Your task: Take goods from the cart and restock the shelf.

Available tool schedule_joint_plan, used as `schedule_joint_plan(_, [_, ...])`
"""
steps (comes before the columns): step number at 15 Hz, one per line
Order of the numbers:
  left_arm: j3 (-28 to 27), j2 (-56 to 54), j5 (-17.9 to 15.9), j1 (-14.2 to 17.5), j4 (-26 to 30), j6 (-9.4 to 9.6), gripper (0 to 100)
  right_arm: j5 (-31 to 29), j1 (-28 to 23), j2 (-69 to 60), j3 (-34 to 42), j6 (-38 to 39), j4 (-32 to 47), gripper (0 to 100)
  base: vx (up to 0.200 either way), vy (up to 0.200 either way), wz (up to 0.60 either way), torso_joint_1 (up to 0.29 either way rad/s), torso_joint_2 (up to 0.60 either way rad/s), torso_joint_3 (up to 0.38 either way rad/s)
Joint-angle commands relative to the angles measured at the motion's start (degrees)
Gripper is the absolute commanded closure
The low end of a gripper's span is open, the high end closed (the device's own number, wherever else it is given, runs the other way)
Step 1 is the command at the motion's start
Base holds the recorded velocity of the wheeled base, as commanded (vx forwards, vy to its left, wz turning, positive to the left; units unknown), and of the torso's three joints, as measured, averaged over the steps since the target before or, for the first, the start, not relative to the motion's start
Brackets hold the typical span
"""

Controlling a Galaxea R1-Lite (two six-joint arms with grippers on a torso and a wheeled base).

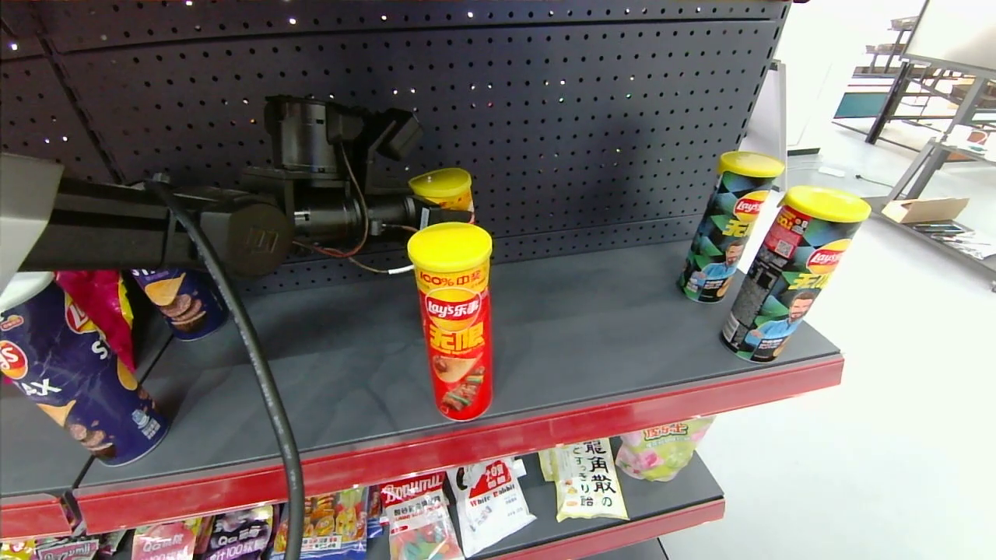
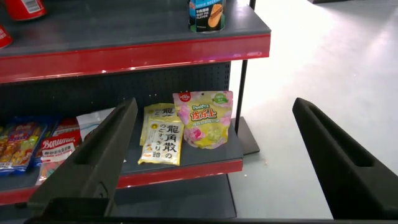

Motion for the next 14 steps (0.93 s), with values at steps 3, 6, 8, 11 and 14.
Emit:
schedule_joint_plan(3, [0.4, -0.2, 0.0, 0.1, -0.1, -0.01, 100, 0.0, 0.0, 0.0, -0.1, 0.0, 0.0, 0, 0.000, 0.000, 0.00, 0.000, 0.00, 0.000])
schedule_joint_plan(6, [1.0, -0.3, 0.0, 0.0, -0.1, 0.08, 100, 0.0, 0.0, 0.0, 0.0, 0.0, 0.0, 0, 0.000, 0.000, 0.00, 0.000, 0.00, 0.000])
schedule_joint_plan(8, [2.5, -0.4, 0.0, 0.1, -1.5, 0.08, 0, 0.0, 0.0, 0.0, 0.0, 0.0, 0.0, 0, 0.000, 0.000, 0.00, 0.000, 0.00, 0.000])
schedule_joint_plan(11, [3.4, -0.9, 0.2, 0.2, -1.8, -0.01, 0, 0.0, 0.0, 0.1, 0.0, 0.0, 0.0, 0, 0.000, 0.000, 0.00, 0.000, 0.00, 0.000])
schedule_joint_plan(14, [4.3, -2.0, 0.2, 0.4, -1.8, -0.10, 0, 0.0, 0.0, 0.0, -0.1, 0.0, 0.0, 0, 0.000, 0.000, 0.00, 0.000, 0.00, 0.000])
